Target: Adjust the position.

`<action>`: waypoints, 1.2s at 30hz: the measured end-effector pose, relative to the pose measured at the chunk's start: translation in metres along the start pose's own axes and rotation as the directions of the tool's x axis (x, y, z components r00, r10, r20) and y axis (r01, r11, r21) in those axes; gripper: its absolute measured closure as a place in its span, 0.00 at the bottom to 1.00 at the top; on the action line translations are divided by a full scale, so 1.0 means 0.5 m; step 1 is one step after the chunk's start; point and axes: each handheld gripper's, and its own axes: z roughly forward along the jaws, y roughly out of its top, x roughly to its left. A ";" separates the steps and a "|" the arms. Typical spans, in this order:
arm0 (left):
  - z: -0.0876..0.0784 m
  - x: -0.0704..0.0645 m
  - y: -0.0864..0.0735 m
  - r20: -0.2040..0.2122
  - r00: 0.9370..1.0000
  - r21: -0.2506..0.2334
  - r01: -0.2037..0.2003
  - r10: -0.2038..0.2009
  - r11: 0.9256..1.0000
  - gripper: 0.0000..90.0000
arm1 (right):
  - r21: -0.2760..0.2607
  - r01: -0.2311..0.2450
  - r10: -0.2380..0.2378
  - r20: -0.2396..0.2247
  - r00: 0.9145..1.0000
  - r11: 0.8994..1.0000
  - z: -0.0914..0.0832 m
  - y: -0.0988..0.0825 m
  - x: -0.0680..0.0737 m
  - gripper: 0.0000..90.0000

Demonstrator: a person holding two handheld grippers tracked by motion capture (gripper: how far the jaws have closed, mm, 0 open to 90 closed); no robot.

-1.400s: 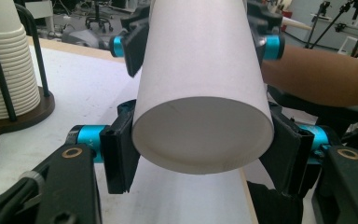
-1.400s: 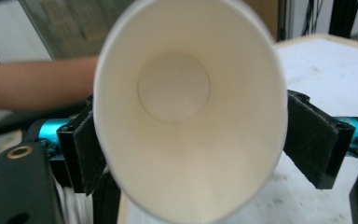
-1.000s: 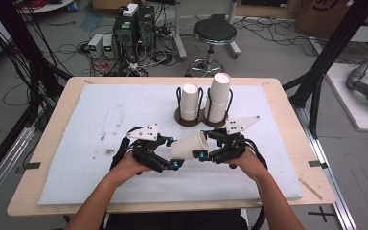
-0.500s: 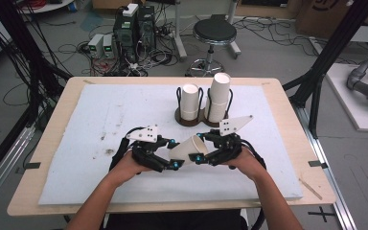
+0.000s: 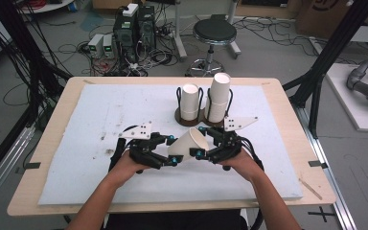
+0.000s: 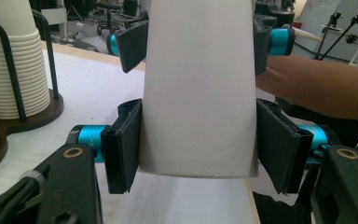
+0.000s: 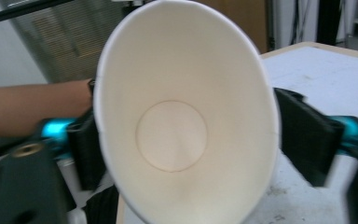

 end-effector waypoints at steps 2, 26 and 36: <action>0.002 0.000 -0.002 0.000 1.000 0.003 -0.005 0.005 1.000 0.41 | 0.002 0.039 -0.039 -0.020 0.999 0.999 0.000 0.002 0.002 0.34; 0.031 -0.005 -0.012 -0.045 0.997 0.153 -0.049 0.056 0.987 0.40 | 0.135 0.102 -0.106 0.027 0.994 0.986 0.013 0.013 0.010 0.38; 0.014 -0.003 -0.008 -0.029 0.999 0.035 -0.025 0.026 0.999 0.41 | 0.010 0.024 -0.025 0.025 0.999 1.000 0.009 0.009 0.011 0.20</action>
